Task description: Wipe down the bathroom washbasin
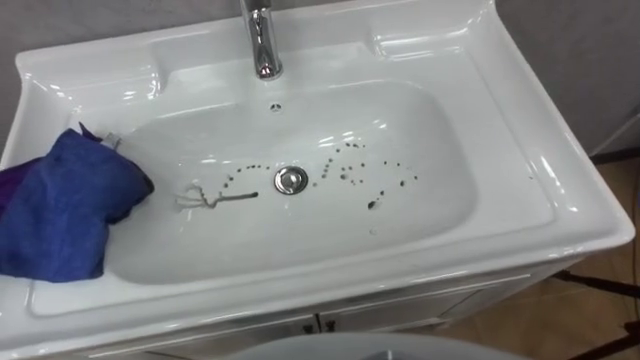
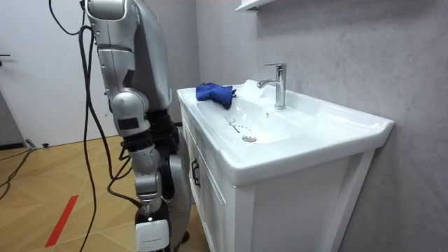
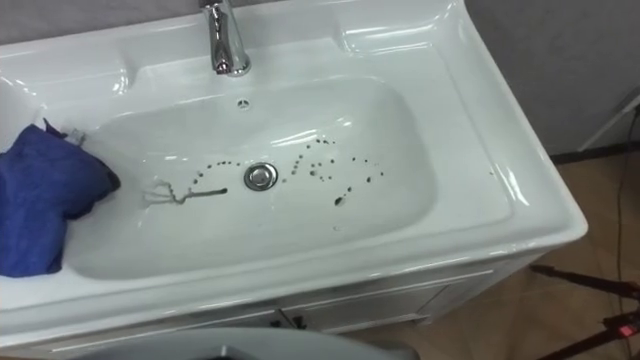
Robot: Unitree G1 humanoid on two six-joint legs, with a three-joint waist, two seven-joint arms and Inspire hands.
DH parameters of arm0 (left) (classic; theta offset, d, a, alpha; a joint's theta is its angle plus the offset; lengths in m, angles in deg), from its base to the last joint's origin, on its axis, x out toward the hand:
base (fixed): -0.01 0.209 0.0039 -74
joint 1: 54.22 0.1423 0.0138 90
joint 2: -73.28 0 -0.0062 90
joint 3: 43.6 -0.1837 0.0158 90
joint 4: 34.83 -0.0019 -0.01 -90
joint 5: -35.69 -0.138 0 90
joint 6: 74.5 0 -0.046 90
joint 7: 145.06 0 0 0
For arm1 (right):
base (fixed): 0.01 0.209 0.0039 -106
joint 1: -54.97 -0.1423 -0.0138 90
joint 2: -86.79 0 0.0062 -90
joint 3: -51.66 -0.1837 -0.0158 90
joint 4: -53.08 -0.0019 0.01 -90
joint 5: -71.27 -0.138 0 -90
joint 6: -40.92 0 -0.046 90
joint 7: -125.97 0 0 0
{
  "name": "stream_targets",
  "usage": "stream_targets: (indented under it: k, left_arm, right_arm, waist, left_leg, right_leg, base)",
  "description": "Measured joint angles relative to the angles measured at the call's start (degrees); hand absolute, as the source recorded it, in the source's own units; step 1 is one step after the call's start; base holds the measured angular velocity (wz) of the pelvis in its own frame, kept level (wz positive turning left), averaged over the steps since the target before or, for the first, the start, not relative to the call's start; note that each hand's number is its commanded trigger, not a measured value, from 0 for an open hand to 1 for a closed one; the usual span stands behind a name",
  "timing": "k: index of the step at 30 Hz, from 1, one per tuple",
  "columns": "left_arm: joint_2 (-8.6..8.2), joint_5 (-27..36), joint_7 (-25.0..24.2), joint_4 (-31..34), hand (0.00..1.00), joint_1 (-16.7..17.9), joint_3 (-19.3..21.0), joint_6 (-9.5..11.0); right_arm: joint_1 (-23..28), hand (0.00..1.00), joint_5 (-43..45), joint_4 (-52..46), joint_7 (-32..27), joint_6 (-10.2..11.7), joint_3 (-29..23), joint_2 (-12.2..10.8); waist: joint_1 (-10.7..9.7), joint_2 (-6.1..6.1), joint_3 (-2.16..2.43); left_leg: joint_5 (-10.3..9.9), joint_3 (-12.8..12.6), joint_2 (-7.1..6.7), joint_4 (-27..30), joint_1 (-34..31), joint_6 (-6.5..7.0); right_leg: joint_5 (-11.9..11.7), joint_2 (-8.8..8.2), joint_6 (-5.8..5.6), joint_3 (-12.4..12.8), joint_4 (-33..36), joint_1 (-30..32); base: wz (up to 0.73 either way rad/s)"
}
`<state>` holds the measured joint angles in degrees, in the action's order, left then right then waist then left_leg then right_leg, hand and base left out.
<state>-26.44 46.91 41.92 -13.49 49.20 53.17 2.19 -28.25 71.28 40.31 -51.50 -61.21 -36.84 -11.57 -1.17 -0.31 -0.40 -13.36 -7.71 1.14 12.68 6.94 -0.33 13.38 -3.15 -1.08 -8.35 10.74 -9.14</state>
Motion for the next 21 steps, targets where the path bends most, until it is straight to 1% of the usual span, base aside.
stream_targets:
  k: [2, 4, 5, 6, 7, 9, 10, 11, 12, 13, 14, 15, 16, 17, 18, 19, 21]
  left_arm:
    - [-0.05, 4.3, 1.2, 0.1, 0.00, 0.9, 1.3, 0.1]
    - [-0.20, 9.0, 3.0, 0.2, 0.00, 2.1, 4.4, 0.9]
    - [-0.23, 10.1, 3.6, 0.2, 0.00, 2.1, 5.4, 1.2]
    - [-0.23, 12.7, 4.6, 0.3, 0.00, 1.9, 7.5, 1.7]
    - [-0.23, 14.1, 5.1, 0.4, 0.00, 1.8, 8.5, 2.0]
    - [-0.14, 19.1, 6.9, 1.0, 0.00, 1.9, 12.1, 3.5]
    - [-0.10, 20.5, 7.8, 1.1, 0.00, 1.9, 13.6, 3.9]
    - [0.01, 20.8, 8.2, 1.1, 0.00, 1.8, 14.3, 4.0]
    - [0.25, 20.9, 8.9, 1.4, 0.00, 1.8, 16.0, 4.0]
    - [0.79, 22.4, 9.6, 1.9, 0.00, 1.9, 17.1, 4.0]
    - [1.07, 23.5, 10.3, 2.4, 0.00, 1.9, 17.7, 4.0]
    - [1.58, 26.1, 11.6, 4.0, 0.00, 2.5, 18.1, 4.3]
    - [2.06, 28.7, 12.9, 5.3, 0.00, 2.9, 18.2, 5.1]
    - [2.32, 29.6, 13.4, 5.9, 0.00, 3.0, 18.7, 5.2]
    - [2.73, 31.1, 14.4, 7.2, 0.00, 3.0, 20.5, 5.4]
    - [3.06, 31.9, 15.0, 7.6, 0.00, 3.0, 20.8, 5.8]
    - [4.07, 34.4, 16.8, 9.1, 0.00, 3.1, 23.3, 7.8]
  right_arm:
    - [-0.1, 0.00, -0.5, 0.5, -0.1, 0.0, 0.0, 0.0]
    - [0.1, 0.00, -0.8, 1.1, -0.6, 0.0, 0.0, 0.0]
    - [0.1, 0.00, -0.8, 1.2, -0.5, 0.0, 0.0, 0.0]
    - [-0.1, 0.00, -0.8, 1.4, -0.5, 0.0, 0.1, 0.1]
    - [-0.1, 0.00, -0.7, 1.6, -0.4, 0.0, 0.1, 0.2]
    - [-0.1, 0.00, -0.4, 2.0, 0.2, 0.0, 0.0, 1.0]
    - [-0.1, 0.00, 0.0, 2.0, 0.2, 0.1, 0.0, 1.4]
    - [-0.1, 0.00, 0.3, 2.0, 0.3, 0.2, 0.0, 1.5]
    - [-0.1, 0.00, 0.4, 1.9, 0.4, 0.2, -0.1, 1.8]
    - [-0.1, 0.00, 0.4, 1.9, 0.8, 0.1, 0.0, 2.0]
    - [-0.1, 0.00, 0.3, 1.9, 0.8, 0.1, 0.0, 2.1]
    - [-0.1, 0.00, 0.2, 2.0, 1.0, 0.0, 0.0, 2.3]
    - [-0.1, 0.00, 0.1, 2.0, 1.4, -0.1, 0.1, 2.8]
    - [0.0, 0.00, 0.0, 1.9, 1.4, -0.1, 0.1, 3.0]
    - [0.0, 0.00, 0.0, 1.9, 1.4, 0.0, 0.1, 3.4]
    - [0.0, 0.00, 0.1, 1.9, 1.4, 0.0, 0.1, 3.6]
    - [0.1, 0.00, 0.1, 1.5, 1.4, 0.1, -0.6, 4.7]
  waist:
    - [0.3, 0.08, 0.08]
    - [1.4, 0.00, 0.03]
    - [1.7, -0.01, 0.04]
    - [2.3, -0.06, 0.00]
    - [3.0, -0.13, -0.02]
    - [4.8, -0.39, -0.04]
    - [5.2, -0.44, -0.04]
    - [5.4, -0.47, -0.04]
    - [6.2, -0.57, -0.07]
    - [6.7, -0.64, -0.06]
    - [6.8, -0.65, -0.05]
    - [7.3, -0.85, -0.05]
    - [7.8, -1.19, -0.07]
    - [8.0, -1.49, -0.01]
    - [8.3, -1.81, -0.03]
    - [8.5, -2.00, 0.00]
    - [9.2, -2.56, 0.01]
  left_leg:
    - [0.0, 0.6, -0.09, 0.1, -0.3, -0.01]
    - [0.0, 1.2, -0.15, 0.3, -0.2, -0.01]
    - [0.0, 1.5, -0.21, 0.4, -0.2, -0.01]
    - [0.0, 1.8, -0.27, 0.5, -0.3, -0.01]
    - [0.0, 1.9, -0.29, 0.5, -0.3, -0.01]
    - [0.0, 1.9, -0.43, 0.5, -0.2, 0.01]
    - [0.0, 2.2, -0.60, 0.5, -0.3, 0.04]
    - [0.0, 2.4, -0.68, 0.5, -0.3, 0.04]
    - [0.0, 2.6, -0.76, 0.5, -0.5, 0.06]
    - [0.0, 2.9, -0.83, 0.4, -0.8, 0.07]
    - [0.0, 3.2, -0.88, 0.4, -0.9, 0.07]
    - [0.0, 3.3, -0.90, 0.5, -1.1, 0.07]
    - [0.0, 3.6, -0.92, 0.6, -1.3, 0.07]
    - [0.0, 3.8, -0.95, 0.7, -1.3, 0.07]
    - [0.0, 4.0, -0.99, 0.8, -1.4, 0.07]
    - [0.0, 4.2, -1.01, 0.8, -1.5, 0.07]
    - [0.1, 4.6, -1.08, 0.8, -1.7, 0.06]
  right_leg:
    - [0.0, -0.07, 0.00, -0.8, 0.1, -0.2]
    - [0.0, -0.10, 0.00, -1.4, -0.2, -0.9]
    - [0.0, -0.14, 0.01, -1.5, -0.1, -1.0]
    - [0.1, -0.20, 0.01, -1.9, -0.1, -1.0]
    - [0.1, -0.22, 0.01, -1.9, -0.1, -1.0]
    - [0.1, -0.38, -0.09, -1.9, -0.1, -1.0]
    - [0.2, -0.52, -0.18, -2.2, -0.1, -1.0]
    - [0.2, -0.60, -0.20, -2.4, -0.1, -1.1]
    - [0.2, -0.65, -0.22, -2.6, -0.1, -1.1]
    - [0.3, -0.65, -0.25, -2.7, -0.1, -1.1]
    - [0.3, -0.65, -0.27, -2.9, -0.1, -1.1]
    - [0.3, -0.67, -0.28, -3.2, -0.1, -1.1]
    - [0.3, -0.68, -0.28, -3.5, -0.1, -1.0]
    - [0.3, -0.70, -0.28, -3.6, -0.1, -1.0]
    - [0.3, -0.76, -0.28, -4.0, 0.0, -1.0]
    - [0.3, -0.77, -0.27, -4.3, 0.0, -1.0]
    - [0.3, -0.74, -0.27, -4.5, -0.1, -0.9]
  base:
    - [0.21]
    - [0.14]
    - [0.16]
    - [0.11]
    - [0.08]
    - [0.02]
    - [0.07]
    - [0.10]
    - [0.10]
    - [0.11]
    - [0.13]
    - [0.13]
    - [0.11]
    - [0.12]
    - [0.10]
    - [0.12]
    - [0.07]
